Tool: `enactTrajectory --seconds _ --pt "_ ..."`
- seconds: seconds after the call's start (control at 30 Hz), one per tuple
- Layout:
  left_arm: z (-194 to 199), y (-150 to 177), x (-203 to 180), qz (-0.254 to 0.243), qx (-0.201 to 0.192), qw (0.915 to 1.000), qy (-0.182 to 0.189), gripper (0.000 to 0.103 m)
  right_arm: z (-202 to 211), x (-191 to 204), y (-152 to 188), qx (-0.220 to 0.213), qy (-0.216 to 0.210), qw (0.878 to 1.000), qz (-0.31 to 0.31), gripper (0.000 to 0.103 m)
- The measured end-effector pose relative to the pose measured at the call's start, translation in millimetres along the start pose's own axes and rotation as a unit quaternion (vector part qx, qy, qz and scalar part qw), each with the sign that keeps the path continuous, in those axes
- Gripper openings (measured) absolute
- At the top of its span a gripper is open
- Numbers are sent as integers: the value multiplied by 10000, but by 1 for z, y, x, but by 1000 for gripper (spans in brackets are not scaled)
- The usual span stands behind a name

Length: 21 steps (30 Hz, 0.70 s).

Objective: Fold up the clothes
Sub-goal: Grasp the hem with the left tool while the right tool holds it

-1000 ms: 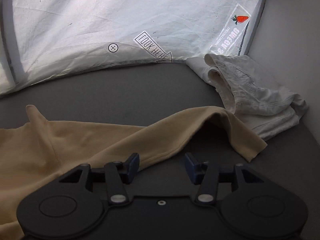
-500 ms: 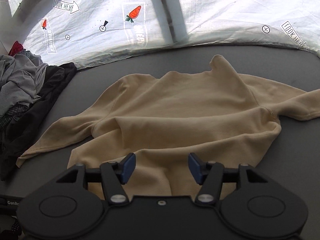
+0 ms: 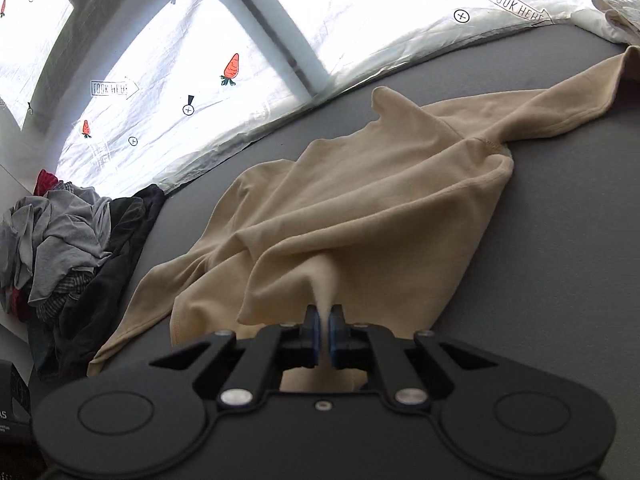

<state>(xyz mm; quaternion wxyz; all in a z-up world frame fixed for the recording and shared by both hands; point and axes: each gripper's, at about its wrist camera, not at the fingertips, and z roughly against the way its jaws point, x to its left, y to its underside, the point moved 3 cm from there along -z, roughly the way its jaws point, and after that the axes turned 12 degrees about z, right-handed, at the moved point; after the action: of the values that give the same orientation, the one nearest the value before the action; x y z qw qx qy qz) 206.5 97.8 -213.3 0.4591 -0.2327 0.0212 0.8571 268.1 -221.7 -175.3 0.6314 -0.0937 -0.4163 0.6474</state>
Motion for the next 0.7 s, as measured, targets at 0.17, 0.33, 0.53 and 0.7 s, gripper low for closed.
enactTrajectory --seconds 0.17,0.33,0.53,0.7 --pt "4 13 0 -18 -294 9995 -82 63 40 -42 18 -98 364 9974 -617 5" --pt "8 32 -2 -239 -554 9980 -197 63 61 -73 49 294 929 9909 -928 5" --pt "10 42 -7 -541 -519 9965 -362 63 78 -86 56 197 1179 9853 -1221 23" --pt "12 40 -9 -525 -139 9982 -272 47 77 -76 39 -130 937 9865 -1335 48"
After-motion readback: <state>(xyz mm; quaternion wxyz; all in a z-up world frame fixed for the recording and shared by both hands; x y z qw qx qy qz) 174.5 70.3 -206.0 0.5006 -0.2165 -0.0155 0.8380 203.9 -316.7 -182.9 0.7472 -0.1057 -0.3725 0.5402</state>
